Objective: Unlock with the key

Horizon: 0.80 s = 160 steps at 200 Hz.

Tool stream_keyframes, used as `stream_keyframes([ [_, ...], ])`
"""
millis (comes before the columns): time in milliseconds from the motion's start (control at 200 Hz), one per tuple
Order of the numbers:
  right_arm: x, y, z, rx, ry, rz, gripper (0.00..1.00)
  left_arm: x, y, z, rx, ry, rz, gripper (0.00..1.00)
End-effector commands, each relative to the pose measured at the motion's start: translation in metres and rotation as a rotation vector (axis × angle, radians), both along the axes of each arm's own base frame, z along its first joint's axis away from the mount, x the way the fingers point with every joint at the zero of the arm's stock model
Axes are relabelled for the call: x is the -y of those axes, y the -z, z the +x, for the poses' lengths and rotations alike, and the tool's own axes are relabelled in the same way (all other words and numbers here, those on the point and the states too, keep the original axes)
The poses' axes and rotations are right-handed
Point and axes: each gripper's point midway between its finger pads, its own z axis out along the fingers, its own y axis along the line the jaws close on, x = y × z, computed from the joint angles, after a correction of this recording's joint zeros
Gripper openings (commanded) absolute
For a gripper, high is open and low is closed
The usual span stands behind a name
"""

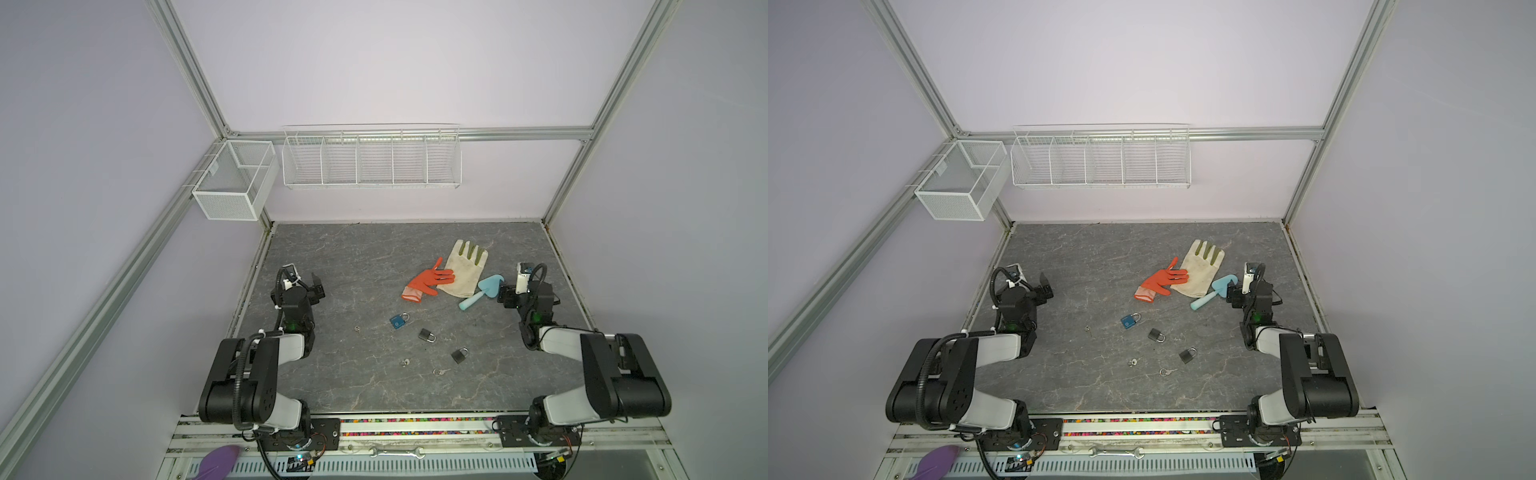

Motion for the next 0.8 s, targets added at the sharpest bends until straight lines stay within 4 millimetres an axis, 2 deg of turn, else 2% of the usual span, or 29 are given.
stream_keyframes([
  [0,0.0,-0.011,-0.005,-0.019,0.007,-0.006,0.89,-0.002,-0.012,-0.008,-0.01,-0.001,-0.007,1.0],
  [70,0.006,-0.02,-0.008,-0.042,0.049,0.025,0.89,-0.002,-0.022,-0.013,-0.033,-0.006,-0.044,1.0],
  [190,-0.003,-0.038,-0.011,-0.074,0.028,0.106,0.89,0.0,-0.044,-0.021,-0.056,-0.022,-0.155,1.0],
  [255,0.001,-0.049,-0.015,-0.073,0.078,0.177,0.89,0.002,-0.057,-0.027,-0.062,-0.023,-0.217,1.0],
  [390,0.006,-0.067,-0.03,-0.079,0.171,0.344,0.89,0.001,-0.079,-0.041,0.022,-0.046,-0.341,1.0],
  [485,0.02,-0.061,-0.053,-0.142,0.337,0.455,0.89,-0.002,-0.089,-0.054,0.1,-0.072,-0.45,1.0],
  [600,-0.004,-0.056,-0.063,-0.242,0.237,0.525,0.89,0.013,-0.094,-0.059,0.063,-0.01,-0.529,1.0],
  [750,-0.009,-0.045,-0.077,-0.305,0.259,0.58,0.89,0.038,-0.086,-0.064,-0.041,0.108,-0.575,1.0],
  [795,-0.016,-0.046,-0.079,-0.297,0.221,0.603,0.89,0.045,-0.083,-0.066,-0.054,0.143,-0.605,1.0],
])
